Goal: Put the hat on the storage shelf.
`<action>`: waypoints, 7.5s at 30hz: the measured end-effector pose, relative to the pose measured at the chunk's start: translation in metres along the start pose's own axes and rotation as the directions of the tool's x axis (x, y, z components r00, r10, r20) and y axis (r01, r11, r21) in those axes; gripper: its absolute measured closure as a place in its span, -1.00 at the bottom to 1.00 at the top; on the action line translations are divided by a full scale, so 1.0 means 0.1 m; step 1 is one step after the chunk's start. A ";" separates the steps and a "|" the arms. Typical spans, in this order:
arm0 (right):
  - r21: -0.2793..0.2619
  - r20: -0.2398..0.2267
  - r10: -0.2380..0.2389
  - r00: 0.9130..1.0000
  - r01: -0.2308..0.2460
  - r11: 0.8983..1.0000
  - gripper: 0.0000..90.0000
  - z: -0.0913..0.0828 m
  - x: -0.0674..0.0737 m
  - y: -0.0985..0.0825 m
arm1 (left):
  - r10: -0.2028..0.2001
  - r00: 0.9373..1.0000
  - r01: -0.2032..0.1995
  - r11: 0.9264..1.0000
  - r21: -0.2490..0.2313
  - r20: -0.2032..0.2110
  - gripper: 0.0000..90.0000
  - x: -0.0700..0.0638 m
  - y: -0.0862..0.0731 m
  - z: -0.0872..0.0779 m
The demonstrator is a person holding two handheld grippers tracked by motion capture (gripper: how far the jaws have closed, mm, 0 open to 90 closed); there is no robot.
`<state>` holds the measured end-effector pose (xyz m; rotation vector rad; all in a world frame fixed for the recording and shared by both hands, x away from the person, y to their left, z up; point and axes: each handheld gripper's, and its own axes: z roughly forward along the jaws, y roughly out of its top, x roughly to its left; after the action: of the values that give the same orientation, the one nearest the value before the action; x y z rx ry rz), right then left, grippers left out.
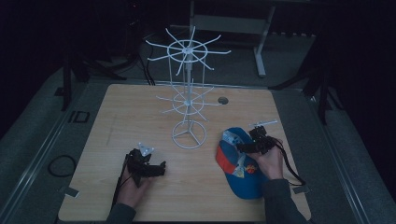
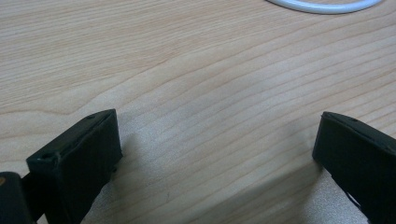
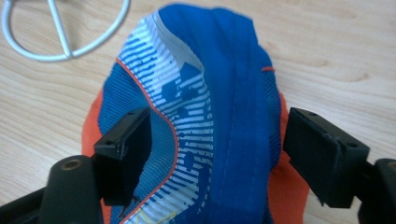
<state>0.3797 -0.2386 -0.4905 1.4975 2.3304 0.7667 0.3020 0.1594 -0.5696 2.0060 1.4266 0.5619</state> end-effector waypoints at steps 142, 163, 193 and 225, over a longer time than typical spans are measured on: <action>-0.334 -0.154 -0.141 0.978 0.083 0.939 0.95 -1.07 0.14 0.10 | 0.000 1.000 0.000 1.000 0.003 0.001 -0.97 0.00 0.00 0.00; -0.364 -0.182 -0.164 0.970 0.089 0.927 0.95 -1.21 0.13 0.13 | 0.000 1.000 0.000 1.000 0.000 0.000 -0.97 0.00 0.00 0.00; -0.402 -0.206 -0.174 0.963 0.079 0.912 0.94 -1.38 0.10 0.16 | -0.001 1.000 0.001 1.000 0.000 -0.001 -0.97 0.00 0.00 0.00; -0.452 -0.230 -0.176 0.957 0.055 0.890 0.93 -1.46 0.12 0.22 | -0.003 1.000 0.003 1.000 0.000 0.001 -0.97 0.00 0.00 0.00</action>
<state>0.3200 -0.2627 -0.3569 1.0996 2.1869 1.4254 0.3020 0.1593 -0.5694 2.0035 1.4286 0.5595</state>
